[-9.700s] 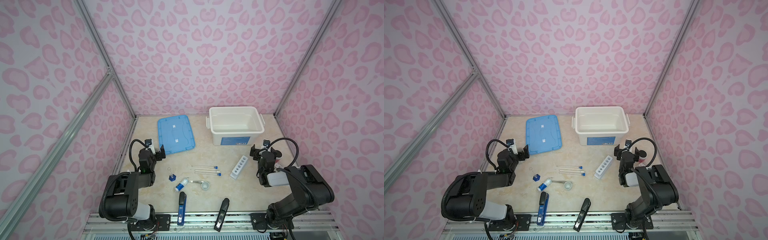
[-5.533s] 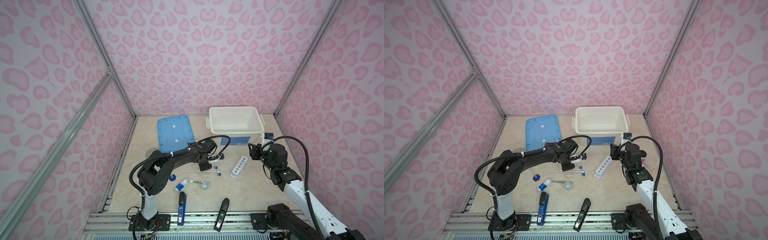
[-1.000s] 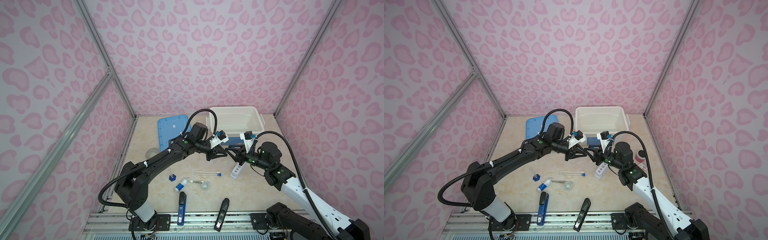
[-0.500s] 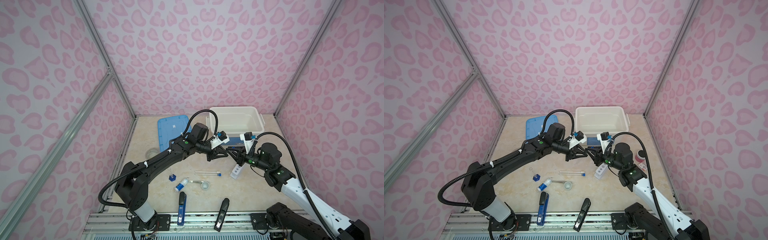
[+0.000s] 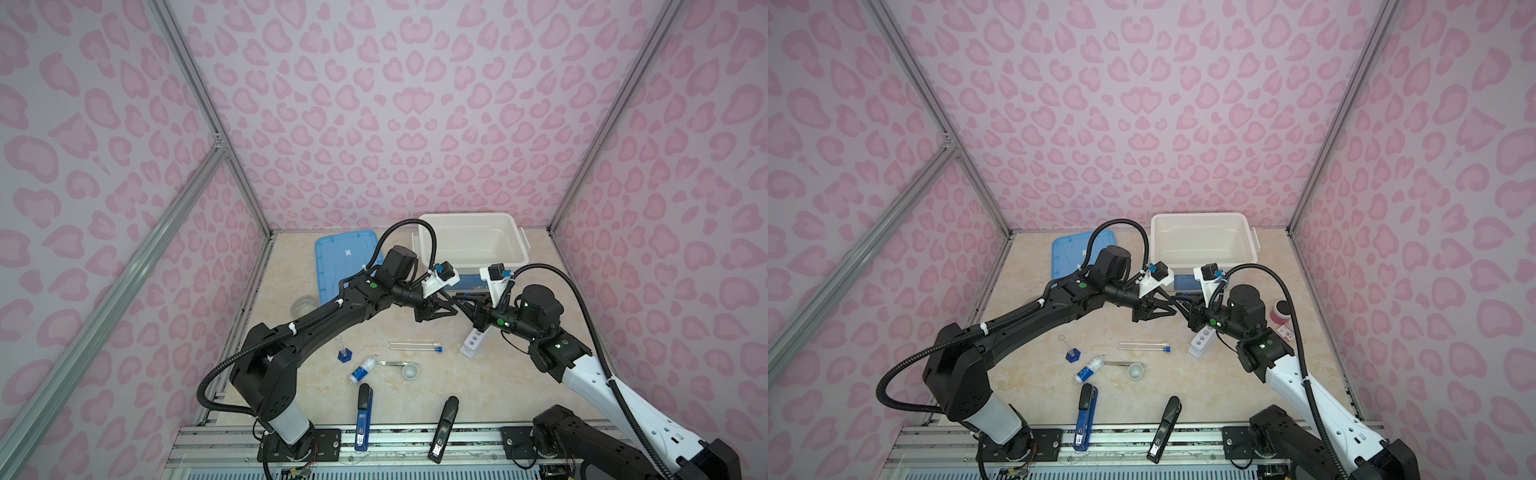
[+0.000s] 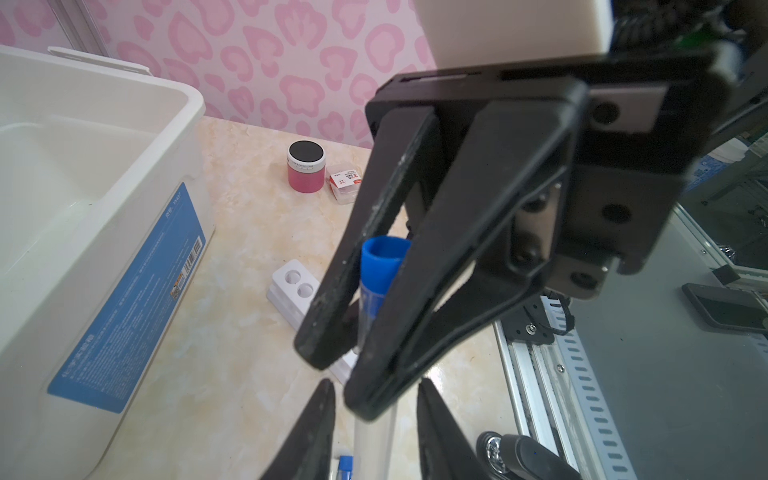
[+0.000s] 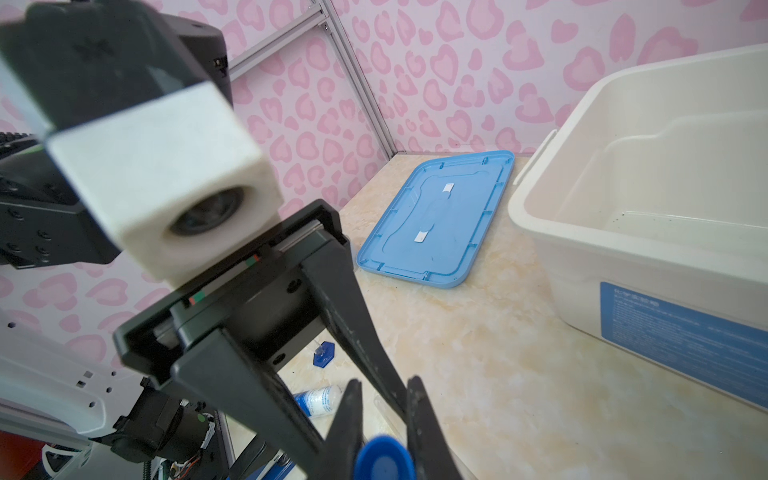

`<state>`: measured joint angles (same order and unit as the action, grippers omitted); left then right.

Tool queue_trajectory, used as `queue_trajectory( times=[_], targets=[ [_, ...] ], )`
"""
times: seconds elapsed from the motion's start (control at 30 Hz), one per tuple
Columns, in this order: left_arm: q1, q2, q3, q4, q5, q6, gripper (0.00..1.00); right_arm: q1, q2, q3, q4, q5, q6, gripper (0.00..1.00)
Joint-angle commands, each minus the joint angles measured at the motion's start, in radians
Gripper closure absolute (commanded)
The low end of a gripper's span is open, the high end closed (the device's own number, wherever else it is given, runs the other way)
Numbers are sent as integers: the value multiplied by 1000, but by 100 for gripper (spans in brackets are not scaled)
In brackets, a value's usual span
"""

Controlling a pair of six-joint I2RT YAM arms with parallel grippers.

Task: Organize the chemistry lab equipment
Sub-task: 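Grasp the tube near its blue cap with the right gripper, open left gripper, then carry the tube over the white rack with the right gripper while left draws back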

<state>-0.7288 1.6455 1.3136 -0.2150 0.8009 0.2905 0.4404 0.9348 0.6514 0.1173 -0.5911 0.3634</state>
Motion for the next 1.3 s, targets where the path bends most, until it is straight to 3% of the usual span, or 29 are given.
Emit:
queue_trajectory(
  times=[0.0, 0.13, 0.3, 0.73, 1.0, 1.27],
  targets=[
    [-1, 2, 9, 23, -3, 3, 56, 1, 2, 11, -18, 26, -16, 91],
    [-1, -10, 6, 24, -22, 4, 50, 1, 5, 20, -51, 43, -33, 91],
    [2, -46, -12, 35, -62, 11, 45, 1, 2, 67, -197, 144, -107, 91],
    [98, -289, -228, 196, -269, -52, 44, -6, -1, 168, -469, 374, -221, 92],
    [171, -388, -317, 314, -287, -122, 44, -41, -15, 169, -493, 537, -230, 92],
    [174, -373, -313, 320, -246, -136, 44, -102, 16, 137, -421, 598, -225, 92]
  ],
)
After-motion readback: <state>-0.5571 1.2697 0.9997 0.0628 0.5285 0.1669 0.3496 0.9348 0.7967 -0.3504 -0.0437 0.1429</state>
